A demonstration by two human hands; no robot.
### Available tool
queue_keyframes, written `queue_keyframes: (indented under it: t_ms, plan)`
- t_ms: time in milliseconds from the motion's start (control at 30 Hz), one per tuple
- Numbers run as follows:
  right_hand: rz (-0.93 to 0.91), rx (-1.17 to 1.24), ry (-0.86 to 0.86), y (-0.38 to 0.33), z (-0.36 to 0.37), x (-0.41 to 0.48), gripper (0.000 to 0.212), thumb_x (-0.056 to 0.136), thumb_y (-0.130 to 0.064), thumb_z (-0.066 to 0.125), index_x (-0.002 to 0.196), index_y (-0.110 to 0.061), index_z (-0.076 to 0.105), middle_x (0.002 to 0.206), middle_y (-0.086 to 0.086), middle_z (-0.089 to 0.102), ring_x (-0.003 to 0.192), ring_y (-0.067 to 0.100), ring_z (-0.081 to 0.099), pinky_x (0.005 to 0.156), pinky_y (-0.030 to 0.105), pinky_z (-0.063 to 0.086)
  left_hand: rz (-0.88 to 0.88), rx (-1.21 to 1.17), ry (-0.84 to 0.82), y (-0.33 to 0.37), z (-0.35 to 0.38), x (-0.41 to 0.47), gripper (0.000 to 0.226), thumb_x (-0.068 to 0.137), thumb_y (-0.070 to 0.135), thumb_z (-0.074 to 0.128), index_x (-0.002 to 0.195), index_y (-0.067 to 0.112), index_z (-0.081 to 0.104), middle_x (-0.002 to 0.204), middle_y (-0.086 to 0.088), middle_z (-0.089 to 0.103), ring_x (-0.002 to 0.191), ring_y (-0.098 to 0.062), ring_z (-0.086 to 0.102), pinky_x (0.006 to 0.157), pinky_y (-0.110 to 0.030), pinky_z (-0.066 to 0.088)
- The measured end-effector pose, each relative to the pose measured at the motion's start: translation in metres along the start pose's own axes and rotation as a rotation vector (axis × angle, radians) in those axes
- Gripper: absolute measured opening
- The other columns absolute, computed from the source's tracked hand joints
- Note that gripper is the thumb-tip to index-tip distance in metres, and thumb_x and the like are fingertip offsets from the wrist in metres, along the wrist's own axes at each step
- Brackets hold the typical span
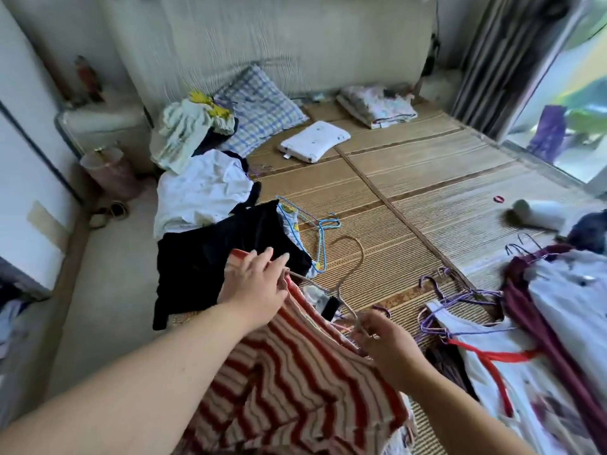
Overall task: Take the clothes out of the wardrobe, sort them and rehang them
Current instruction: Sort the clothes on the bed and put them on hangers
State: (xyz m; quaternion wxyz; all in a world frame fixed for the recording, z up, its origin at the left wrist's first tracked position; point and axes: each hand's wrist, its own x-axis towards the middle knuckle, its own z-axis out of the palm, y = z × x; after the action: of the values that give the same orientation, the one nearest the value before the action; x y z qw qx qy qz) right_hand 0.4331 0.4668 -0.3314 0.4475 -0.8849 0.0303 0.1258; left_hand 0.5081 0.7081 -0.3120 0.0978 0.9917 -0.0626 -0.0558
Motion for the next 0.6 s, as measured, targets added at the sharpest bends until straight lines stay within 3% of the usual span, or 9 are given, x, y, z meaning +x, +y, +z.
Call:
queue_keyframes:
  t_ms: [100,167,233,300,400,500,600]
  plan:
    - [-0.079,0.024,-0.036,-0.052,-0.022,-0.022,0.013,0.087,-0.017,0.064,0.078,-0.025,0.058,0.064,-0.015,0.065,0.055,0.0,0.059,0.057,0.012,0.043,0.005,0.014,0.137,-0.003,-0.057,-0.019,0.038,0.096,0.045,0.04,0.133,0.038,0.045,0.138,0.005,0.046,0.136,-0.019,0.029,0.104,-0.045,0.022]
    - [-0.134,-0.003,-0.03,-0.084,-0.038,-0.035,0.013,0.086,-0.016,0.063,0.078,-0.025,0.058,0.064,-0.017,0.064,0.058,0.0,0.06,0.059,0.013,0.042,0.02,0.018,0.187,-0.011,-0.097,-0.041,0.031,0.097,0.045,0.037,0.122,0.037,0.053,0.121,0.007,0.055,0.124,-0.017,0.042,0.104,-0.046,0.024]
    - [-0.187,-0.039,-0.025,-0.111,-0.051,-0.047,0.017,0.086,-0.016,0.063,0.075,-0.028,0.057,0.065,-0.013,0.063,0.063,0.005,0.06,0.065,0.02,0.042,0.072,-0.015,0.217,-0.02,-0.131,-0.068,0.023,0.098,0.042,0.038,0.105,0.033,0.058,0.103,0.01,0.056,0.111,-0.017,0.05,0.1,-0.041,0.027]
    - [-0.243,-0.103,0.018,-0.137,-0.063,-0.062,0.021,0.084,-0.02,0.064,0.069,-0.032,0.057,0.065,-0.015,0.061,0.064,0.005,0.055,0.065,0.021,0.04,0.114,-0.119,0.274,-0.025,-0.16,-0.099,0.017,0.097,0.034,0.045,0.093,0.026,0.059,0.086,0.01,0.051,0.096,-0.02,0.053,0.079,-0.031,0.029]
    - [-0.298,-0.145,0.066,-0.166,-0.074,-0.085,0.021,0.08,-0.02,0.068,0.07,-0.037,0.06,0.072,-0.015,0.064,0.071,0.006,0.057,0.071,0.025,0.045,0.087,-0.232,0.381,-0.025,-0.195,-0.144,0.014,0.094,0.026,0.051,0.084,0.023,0.06,0.08,0.009,0.052,0.084,-0.02,0.054,0.067,-0.03,0.03]
    - [-0.361,-0.241,0.112,-0.18,-0.085,-0.118,0.031,0.079,-0.024,0.071,0.104,-0.04,0.062,0.11,-0.006,0.061,0.093,0.012,0.057,0.076,0.025,0.04,0.016,-0.231,0.453,-0.021,-0.219,-0.189,0.016,0.093,0.025,0.049,0.091,0.017,0.063,0.09,0.002,0.06,0.087,-0.023,0.057,0.071,-0.035,0.041]
    - [-0.313,-0.276,0.086,-0.184,-0.097,-0.146,0.064,0.081,-0.029,0.07,0.138,-0.032,0.042,0.13,0.008,0.052,0.111,0.025,0.054,0.09,0.034,0.044,-0.036,-0.277,0.54,-0.026,-0.24,-0.232,0.017,0.094,0.027,0.051,0.095,0.02,0.066,0.097,0.001,0.065,0.093,-0.024,0.059,0.08,-0.038,0.047]
